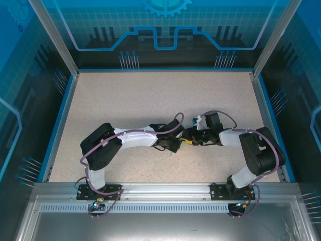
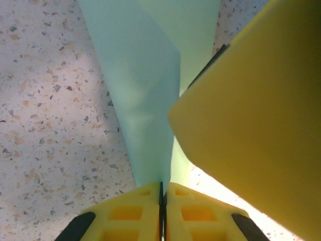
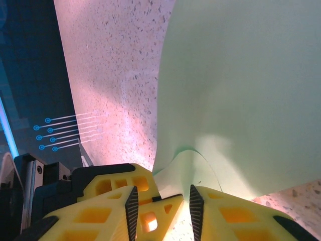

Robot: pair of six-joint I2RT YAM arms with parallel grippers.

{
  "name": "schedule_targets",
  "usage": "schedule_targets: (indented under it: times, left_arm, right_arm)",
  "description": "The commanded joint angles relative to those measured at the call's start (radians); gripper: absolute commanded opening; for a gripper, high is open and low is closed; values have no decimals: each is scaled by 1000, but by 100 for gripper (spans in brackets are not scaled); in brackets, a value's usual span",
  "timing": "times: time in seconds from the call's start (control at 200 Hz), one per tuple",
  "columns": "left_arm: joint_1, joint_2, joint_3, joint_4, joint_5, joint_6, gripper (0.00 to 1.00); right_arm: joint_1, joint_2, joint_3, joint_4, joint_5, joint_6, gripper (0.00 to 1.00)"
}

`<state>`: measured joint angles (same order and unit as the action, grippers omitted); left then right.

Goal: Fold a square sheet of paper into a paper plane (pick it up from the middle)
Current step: Fold the wing for the fifth time at the center of the table.

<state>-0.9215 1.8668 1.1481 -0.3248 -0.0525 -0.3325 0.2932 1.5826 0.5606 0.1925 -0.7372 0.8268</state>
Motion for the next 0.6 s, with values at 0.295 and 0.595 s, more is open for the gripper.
schedule_targets:
  times: [0.295, 0.595]
  left_arm:
    - [-11, 18, -13, -6, 11, 46, 11]
    - [-11, 17, -13, -12, 6, 46, 15]
  right_arm:
    - [-21, 94, 50, 72, -39, 45, 35]
    - [-21, 100, 42, 37, -25, 9, 14]
